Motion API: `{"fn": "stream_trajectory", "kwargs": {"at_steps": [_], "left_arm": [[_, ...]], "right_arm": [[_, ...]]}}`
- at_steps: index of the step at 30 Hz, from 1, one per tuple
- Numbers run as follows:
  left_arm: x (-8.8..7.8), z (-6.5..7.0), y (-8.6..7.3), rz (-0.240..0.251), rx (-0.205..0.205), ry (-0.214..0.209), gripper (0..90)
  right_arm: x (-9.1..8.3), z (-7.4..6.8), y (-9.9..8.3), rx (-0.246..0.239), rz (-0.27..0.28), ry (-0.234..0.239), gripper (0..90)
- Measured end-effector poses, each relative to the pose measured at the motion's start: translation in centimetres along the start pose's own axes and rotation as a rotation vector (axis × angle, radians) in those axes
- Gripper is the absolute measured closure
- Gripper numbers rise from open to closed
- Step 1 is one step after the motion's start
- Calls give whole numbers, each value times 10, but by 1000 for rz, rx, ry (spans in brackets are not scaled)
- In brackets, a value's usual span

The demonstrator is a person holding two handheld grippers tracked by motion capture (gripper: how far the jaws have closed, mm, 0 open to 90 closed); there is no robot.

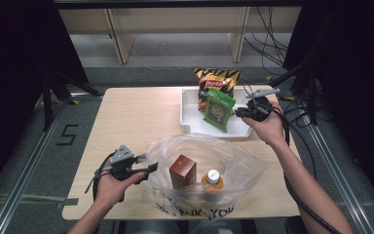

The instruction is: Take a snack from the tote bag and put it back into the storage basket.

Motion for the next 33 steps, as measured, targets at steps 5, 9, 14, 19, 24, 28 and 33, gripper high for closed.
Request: {"fn": "stream_trajectory", "kwargs": {"at_steps": [5,9,14,19,24,28,33], "left_arm": [[0,1,0,0,-3,2,387],[0,0,-1,2,-2,-3,387],[-1,0,-1,-1,0,-3,387],[-1,0,-1,-2,3,-4,387],[0,0,-1,-3,4,-4,387],[0,0,-1,-4,3,-4,387],[0,-1,-1,-2,23,-9,387]], "right_arm": [[11,-5,-8,14,-52,35,872],[26,-5,-10,20,-53,30,873],[39,-5,-12,40,-107,24,874],[49,-4,-12,44,-106,11,875],[56,-2,-9,48,-109,-1,875],[60,1,-7,48,-127,-7,873],[66,5,-3,34,-103,-23,870]]}}
Point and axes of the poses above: each handheld gripper's, and its own axes: x roughly forward along the jaws, y roughly out of its top, z roughly to its right, the point moved 2 cm from there along x, roughly forward along the jaws, and after that the axes turned 11 degrees about x, right-handed, at the moved point
